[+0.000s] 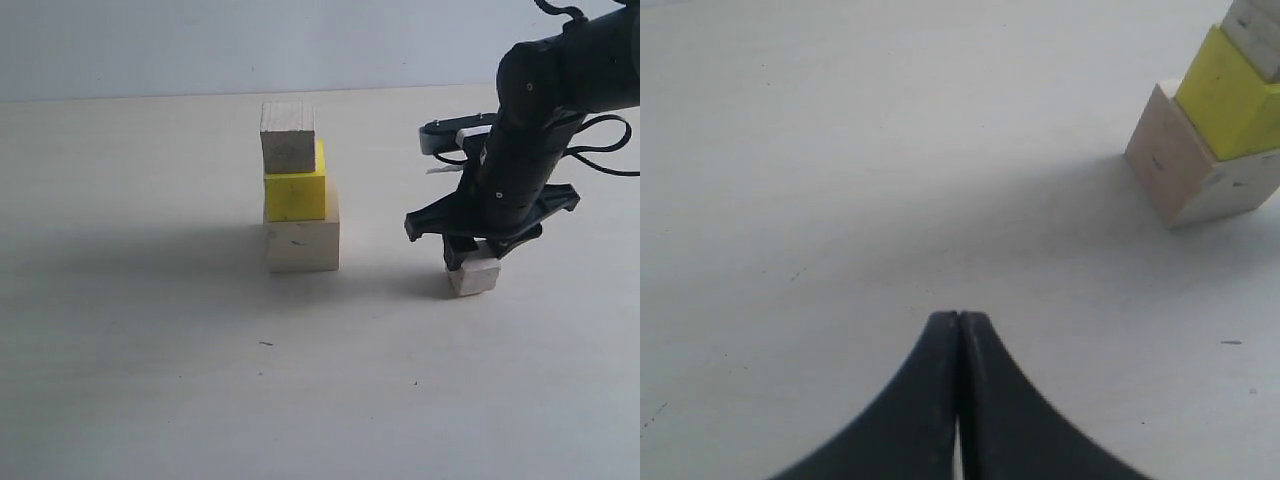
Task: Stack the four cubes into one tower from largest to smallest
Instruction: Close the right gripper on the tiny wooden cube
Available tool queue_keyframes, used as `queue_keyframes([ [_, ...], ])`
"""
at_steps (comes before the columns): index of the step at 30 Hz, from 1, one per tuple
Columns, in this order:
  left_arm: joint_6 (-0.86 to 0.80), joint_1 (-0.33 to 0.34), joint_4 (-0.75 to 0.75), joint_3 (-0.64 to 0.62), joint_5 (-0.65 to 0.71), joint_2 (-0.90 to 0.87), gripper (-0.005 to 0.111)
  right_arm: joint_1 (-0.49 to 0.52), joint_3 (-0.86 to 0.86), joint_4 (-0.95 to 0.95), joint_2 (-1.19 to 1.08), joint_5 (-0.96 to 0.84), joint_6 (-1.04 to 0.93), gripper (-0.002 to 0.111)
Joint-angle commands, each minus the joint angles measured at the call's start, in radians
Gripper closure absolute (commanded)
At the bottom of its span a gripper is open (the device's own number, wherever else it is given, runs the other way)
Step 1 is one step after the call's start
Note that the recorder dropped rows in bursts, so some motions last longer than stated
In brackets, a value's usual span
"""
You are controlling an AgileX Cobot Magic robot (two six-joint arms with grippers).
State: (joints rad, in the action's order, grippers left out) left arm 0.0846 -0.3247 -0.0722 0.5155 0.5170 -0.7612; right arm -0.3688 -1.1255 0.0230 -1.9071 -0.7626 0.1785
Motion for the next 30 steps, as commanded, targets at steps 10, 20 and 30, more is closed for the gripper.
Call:
queue_keyframes([
  [10,-0.001,-0.003,0.009,-0.004,-0.017,0.007,0.107,0.004,0.003,-0.023,-0.003,-0.007,0.005,0.051],
  [20,-0.001,-0.006,0.009,-0.004,-0.017,0.007,0.107,0.004,-0.056,-0.023,-0.029,-0.066,-0.012,0.049],
  [30,-0.001,-0.006,0.011,-0.004,-0.017,0.009,0.107,0.004,-0.158,-0.023,-0.084,-0.209,-0.021,0.049],
])
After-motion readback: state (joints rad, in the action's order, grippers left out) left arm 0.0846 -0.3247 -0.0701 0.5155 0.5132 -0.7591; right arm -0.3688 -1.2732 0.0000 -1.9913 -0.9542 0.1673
